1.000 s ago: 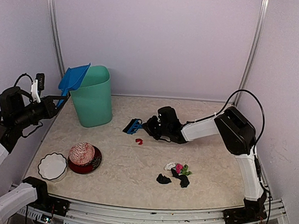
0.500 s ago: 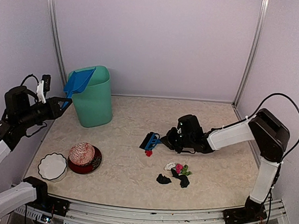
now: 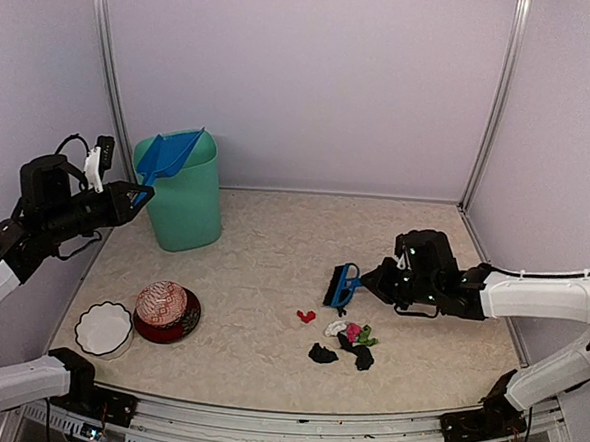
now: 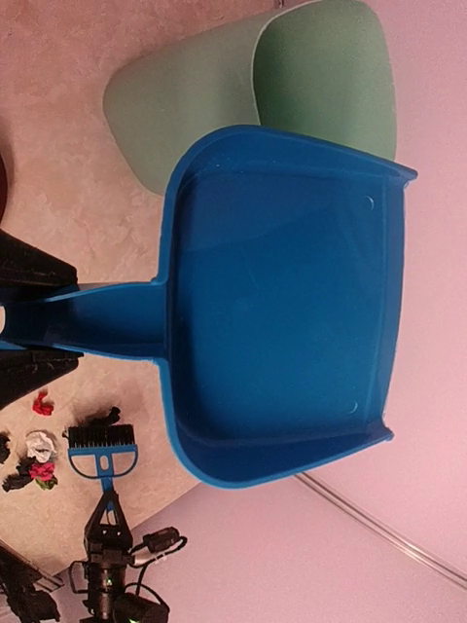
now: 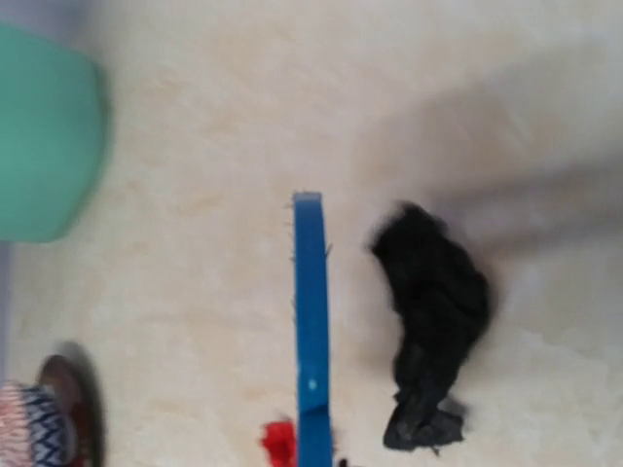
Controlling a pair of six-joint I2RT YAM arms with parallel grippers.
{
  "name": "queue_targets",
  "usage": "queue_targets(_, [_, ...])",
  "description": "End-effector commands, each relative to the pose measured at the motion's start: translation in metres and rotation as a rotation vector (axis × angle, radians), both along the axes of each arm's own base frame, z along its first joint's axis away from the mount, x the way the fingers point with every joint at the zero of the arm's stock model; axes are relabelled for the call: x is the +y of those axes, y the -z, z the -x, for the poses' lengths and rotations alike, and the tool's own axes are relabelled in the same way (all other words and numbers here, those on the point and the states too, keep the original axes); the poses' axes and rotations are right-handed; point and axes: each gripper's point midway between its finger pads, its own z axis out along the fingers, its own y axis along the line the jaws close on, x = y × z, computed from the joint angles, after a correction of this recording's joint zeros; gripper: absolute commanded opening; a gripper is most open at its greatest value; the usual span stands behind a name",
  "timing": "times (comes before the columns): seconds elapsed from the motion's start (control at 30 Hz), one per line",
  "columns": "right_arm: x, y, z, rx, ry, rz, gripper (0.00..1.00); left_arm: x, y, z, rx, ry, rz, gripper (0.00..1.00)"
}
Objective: Sweep away the paper scraps from the table
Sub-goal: Sweep the paper scraps at the center of the board, then move the trash bin to the corner of the board.
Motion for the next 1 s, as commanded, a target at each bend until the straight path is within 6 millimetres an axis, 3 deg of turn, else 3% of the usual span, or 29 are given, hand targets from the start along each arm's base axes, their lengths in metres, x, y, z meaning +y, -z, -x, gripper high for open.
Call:
queue_targets(0.0, [-0.018, -0.041, 0.005, -0.172, -0.033, 0.04, 0.0, 0.013, -0.023, -0.008, -0.019, -0.094, -0.018, 0.0])
queue_targets(0.13, [-0.013, -0.082, 0.016, -0.306, -0.133, 0.02, 0.0, 0.026, -0.042, -0.017, -0.025, -0.182, -0.037, 0.0])
queue_targets(0.27, [-0.009, -0.102, 0.024, -0.374, -0.201, 0.017, 0.0, 0.041, -0.059, -0.027, -0.011, -0.283, -0.036, 0.0])
queue_targets(0.5, [-0.013, -0.097, 0.026, -0.389, -0.223, 0.069, 0.0, 0.075, -0.057, -0.055, 0.11, -0.497, -0.173, 0.0])
queue_targets(0.73, [-0.007, -0.089, 0.028, -0.387, -0.271, 0.091, 0.0, 0.097, -0.054, -0.076, 0.161, -0.537, -0.183, 0.0])
queue_targets(0.97, [0.005, -0.084, 0.035, -0.395, -0.347, 0.105, 0.0, 0.116, -0.033, -0.102, 0.218, -0.575, -0.185, 0.0])
